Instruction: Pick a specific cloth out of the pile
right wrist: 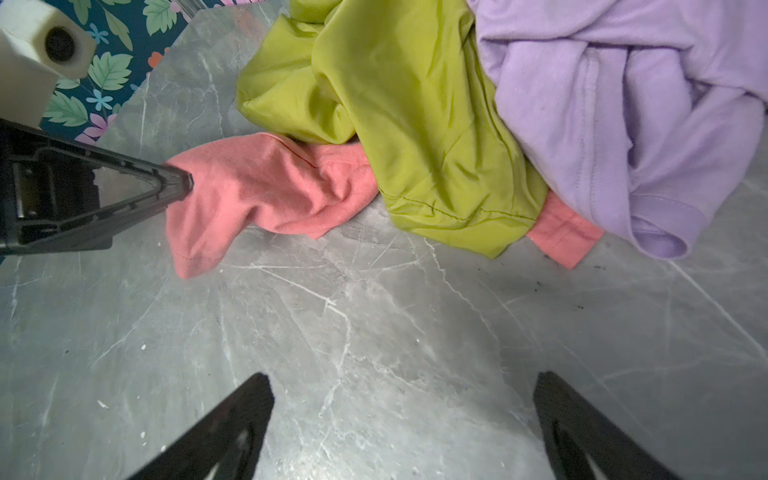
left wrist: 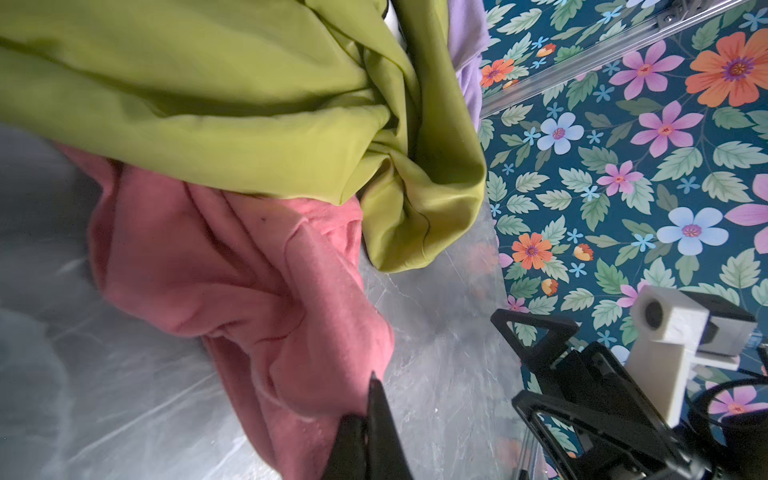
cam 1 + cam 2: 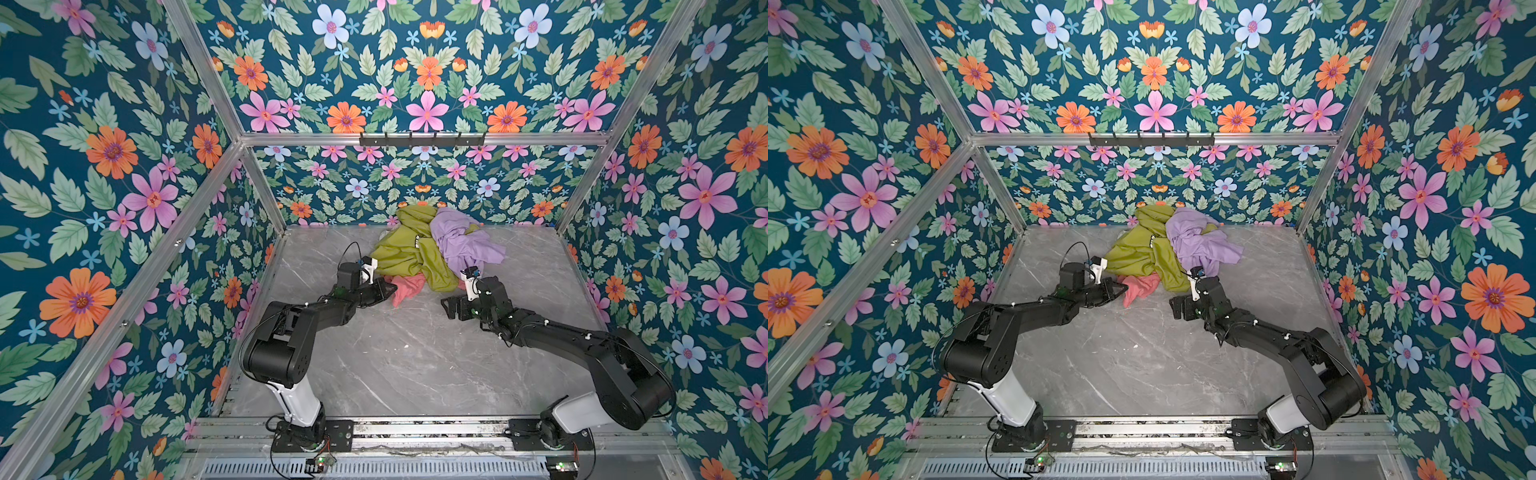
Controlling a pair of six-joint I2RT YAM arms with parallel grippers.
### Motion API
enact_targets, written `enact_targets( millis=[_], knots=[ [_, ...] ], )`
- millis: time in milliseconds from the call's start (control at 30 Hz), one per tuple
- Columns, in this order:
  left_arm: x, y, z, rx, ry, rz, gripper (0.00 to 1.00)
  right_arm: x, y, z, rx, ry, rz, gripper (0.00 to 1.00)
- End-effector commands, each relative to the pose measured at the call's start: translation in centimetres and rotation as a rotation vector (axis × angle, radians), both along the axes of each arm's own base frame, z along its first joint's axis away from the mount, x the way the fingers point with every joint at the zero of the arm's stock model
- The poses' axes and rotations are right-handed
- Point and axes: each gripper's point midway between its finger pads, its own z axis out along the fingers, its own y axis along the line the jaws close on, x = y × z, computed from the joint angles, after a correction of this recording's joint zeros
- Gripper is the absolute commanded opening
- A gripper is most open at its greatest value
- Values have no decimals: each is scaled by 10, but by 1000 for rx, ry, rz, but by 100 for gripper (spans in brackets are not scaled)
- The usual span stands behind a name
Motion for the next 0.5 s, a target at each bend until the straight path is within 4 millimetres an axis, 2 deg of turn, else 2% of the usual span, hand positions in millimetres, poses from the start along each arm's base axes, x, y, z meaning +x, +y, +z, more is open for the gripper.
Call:
enact_targets(
  millis=[0,467],
  knots=[
    [2,-3,10,9,-31,-17,0,4,0,7,-3,-25,-7,99],
    [12,-12,41,2,-90,-29,0,1,1,14,-2,-37,-2,99]
  ],
)
